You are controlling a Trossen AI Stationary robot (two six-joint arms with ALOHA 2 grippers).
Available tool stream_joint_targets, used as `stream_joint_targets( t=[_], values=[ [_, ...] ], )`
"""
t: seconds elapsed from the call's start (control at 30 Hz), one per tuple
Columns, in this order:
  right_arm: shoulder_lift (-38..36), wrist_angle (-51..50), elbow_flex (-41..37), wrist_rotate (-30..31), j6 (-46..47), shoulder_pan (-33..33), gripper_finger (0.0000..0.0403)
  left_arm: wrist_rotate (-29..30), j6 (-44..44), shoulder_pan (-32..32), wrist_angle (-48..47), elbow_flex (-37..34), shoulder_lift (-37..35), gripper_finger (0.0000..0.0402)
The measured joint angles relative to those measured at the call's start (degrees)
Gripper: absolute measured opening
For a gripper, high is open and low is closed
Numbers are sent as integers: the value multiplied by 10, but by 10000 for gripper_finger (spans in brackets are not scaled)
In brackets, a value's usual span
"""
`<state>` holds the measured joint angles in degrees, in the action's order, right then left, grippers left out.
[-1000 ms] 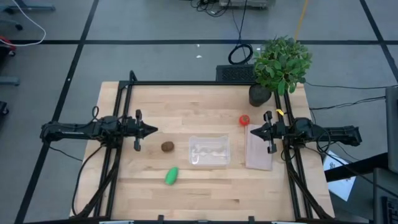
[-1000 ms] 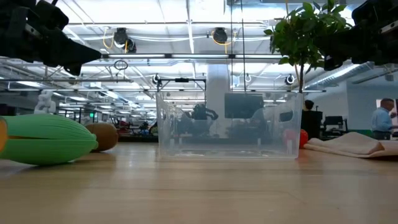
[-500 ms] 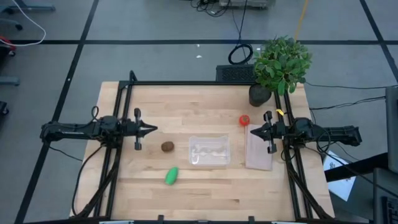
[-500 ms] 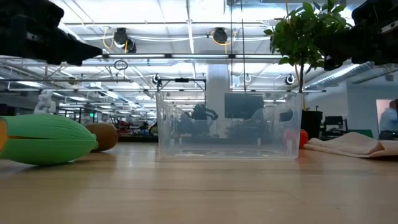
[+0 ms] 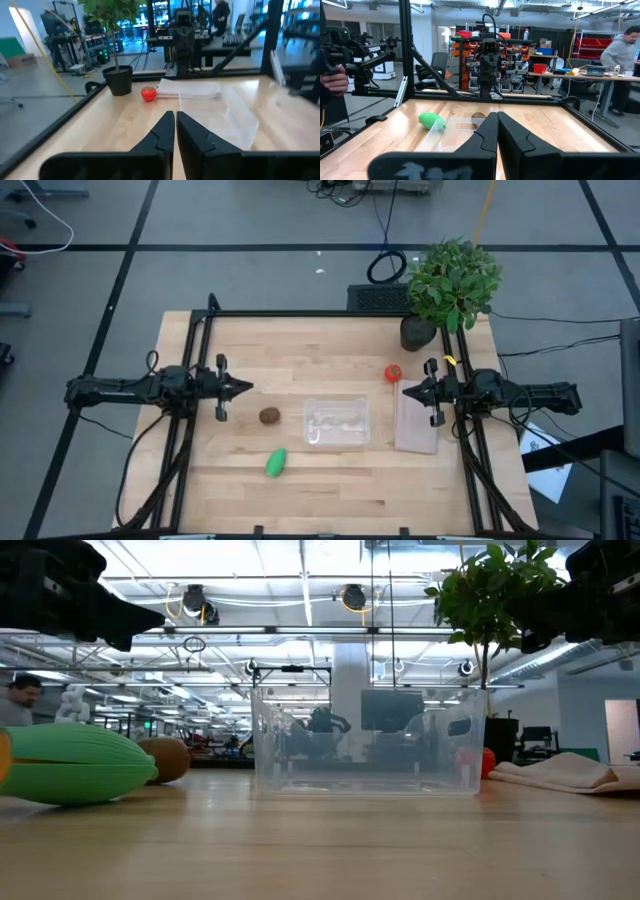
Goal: Pick and placing Produce into tupperware
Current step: Put the kiwi into the transparent bin
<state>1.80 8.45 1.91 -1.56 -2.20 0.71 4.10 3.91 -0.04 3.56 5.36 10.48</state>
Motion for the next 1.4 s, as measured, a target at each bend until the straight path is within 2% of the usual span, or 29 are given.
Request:
stream_joint_targets(
  t=[0.1,0.47,0.8,0.93,1.1,1.27,1.4],
  values=[
    [0,5,0,0,0,0,0,0,-25,0,12,0,0,24],
    [0,52,0,0,0,0,0,-13,-29,0,38,0,0,24],
    [0,64,0,0,-35,0,0,5,33,0,97,1,0,24],
    [0,64,0,0,-35,0,0,23,39,0,69,32,0,28],
    [0,63,0,4,-31,0,0,36,23,0,-52,140,41,79],
    [7,58,0,4,-30,0,0,88,-10,0,-139,249,132,164],
    [14,59,0,5,-30,0,10,97,-32,0,-233,327,223,222]
  ],
)
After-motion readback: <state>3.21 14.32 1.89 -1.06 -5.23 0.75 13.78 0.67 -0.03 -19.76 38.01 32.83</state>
